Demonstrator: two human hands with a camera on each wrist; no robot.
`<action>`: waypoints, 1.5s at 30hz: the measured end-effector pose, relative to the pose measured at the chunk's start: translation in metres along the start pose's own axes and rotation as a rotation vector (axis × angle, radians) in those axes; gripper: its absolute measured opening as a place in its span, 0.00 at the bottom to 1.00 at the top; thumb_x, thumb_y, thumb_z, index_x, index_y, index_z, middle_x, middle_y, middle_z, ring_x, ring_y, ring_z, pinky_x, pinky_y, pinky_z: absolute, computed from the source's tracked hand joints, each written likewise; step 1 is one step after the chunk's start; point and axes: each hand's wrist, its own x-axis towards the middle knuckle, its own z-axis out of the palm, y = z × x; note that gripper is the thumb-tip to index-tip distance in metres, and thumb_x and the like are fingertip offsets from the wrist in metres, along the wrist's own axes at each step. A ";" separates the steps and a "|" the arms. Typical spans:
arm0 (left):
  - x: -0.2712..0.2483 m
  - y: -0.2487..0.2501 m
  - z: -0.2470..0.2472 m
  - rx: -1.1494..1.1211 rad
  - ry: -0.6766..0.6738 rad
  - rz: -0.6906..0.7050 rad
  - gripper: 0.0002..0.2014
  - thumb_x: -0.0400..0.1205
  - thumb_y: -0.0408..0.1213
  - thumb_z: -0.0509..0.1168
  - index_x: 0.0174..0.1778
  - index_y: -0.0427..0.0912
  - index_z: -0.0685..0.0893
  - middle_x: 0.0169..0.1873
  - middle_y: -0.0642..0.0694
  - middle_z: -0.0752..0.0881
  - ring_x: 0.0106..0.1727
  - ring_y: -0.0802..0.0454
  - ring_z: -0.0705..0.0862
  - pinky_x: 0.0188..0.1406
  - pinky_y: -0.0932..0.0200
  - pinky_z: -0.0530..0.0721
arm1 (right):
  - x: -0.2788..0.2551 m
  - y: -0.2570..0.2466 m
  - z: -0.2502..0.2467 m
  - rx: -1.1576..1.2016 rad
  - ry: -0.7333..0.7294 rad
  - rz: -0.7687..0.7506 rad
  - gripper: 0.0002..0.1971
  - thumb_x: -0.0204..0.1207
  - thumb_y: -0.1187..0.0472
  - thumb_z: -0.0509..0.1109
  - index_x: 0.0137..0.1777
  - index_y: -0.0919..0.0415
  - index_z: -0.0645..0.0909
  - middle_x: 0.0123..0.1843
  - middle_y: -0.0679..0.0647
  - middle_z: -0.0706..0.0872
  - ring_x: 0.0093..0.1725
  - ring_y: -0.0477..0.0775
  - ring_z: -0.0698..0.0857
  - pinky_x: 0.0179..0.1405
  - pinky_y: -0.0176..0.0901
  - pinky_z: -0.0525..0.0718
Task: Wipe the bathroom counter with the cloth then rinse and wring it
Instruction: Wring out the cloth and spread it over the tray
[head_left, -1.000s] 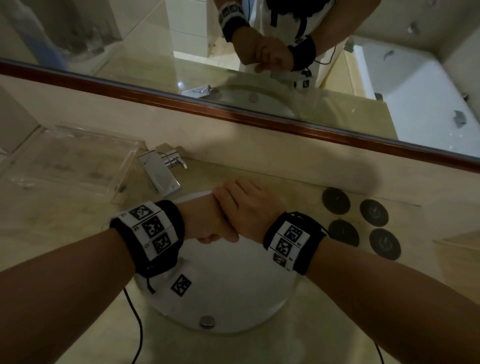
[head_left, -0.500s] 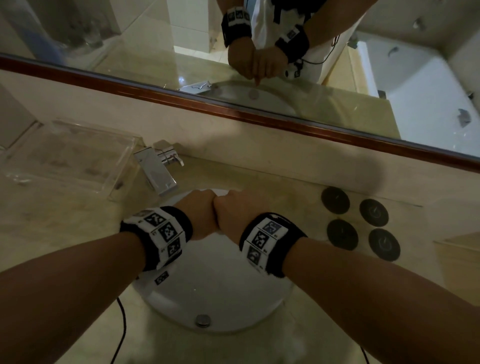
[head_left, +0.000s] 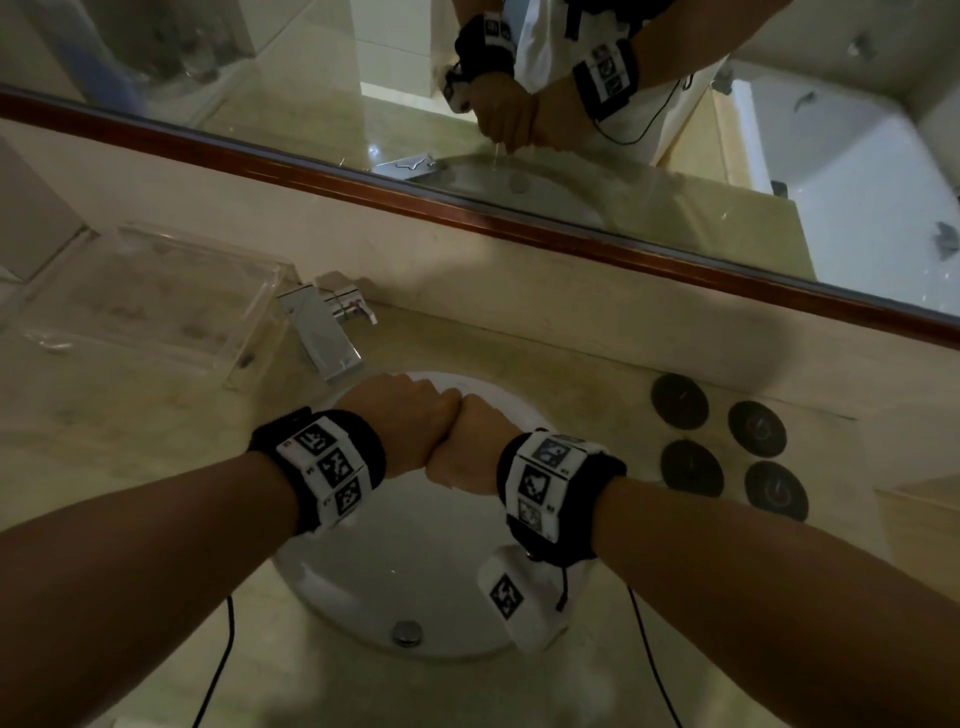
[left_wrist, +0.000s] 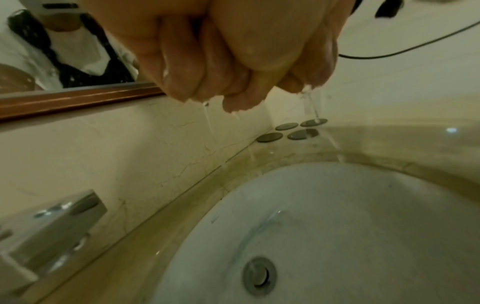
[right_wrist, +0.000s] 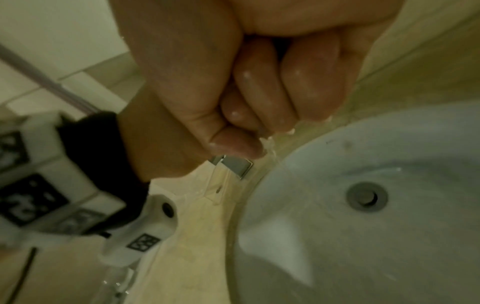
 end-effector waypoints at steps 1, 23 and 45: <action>-0.001 -0.001 0.001 0.010 0.006 0.020 0.13 0.86 0.44 0.55 0.61 0.41 0.75 0.47 0.41 0.88 0.44 0.41 0.88 0.36 0.53 0.76 | 0.000 0.000 0.001 0.061 -0.021 0.013 0.15 0.66 0.73 0.68 0.24 0.61 0.69 0.25 0.55 0.73 0.24 0.54 0.72 0.22 0.38 0.69; -0.017 -0.022 0.019 -0.526 0.209 -0.250 0.06 0.73 0.44 0.65 0.40 0.48 0.75 0.30 0.51 0.80 0.35 0.47 0.81 0.34 0.55 0.79 | -0.006 -0.005 -0.006 -0.012 0.119 -0.227 0.08 0.69 0.60 0.70 0.43 0.66 0.81 0.42 0.61 0.86 0.41 0.62 0.85 0.40 0.56 0.85; -0.078 -0.047 0.023 -1.544 0.512 -0.110 0.09 0.77 0.27 0.72 0.39 0.48 0.86 0.32 0.56 0.90 0.34 0.64 0.87 0.38 0.65 0.84 | -0.031 -0.019 -0.002 0.690 0.444 -0.471 0.28 0.65 0.82 0.75 0.54 0.49 0.83 0.55 0.52 0.87 0.52 0.53 0.89 0.49 0.52 0.90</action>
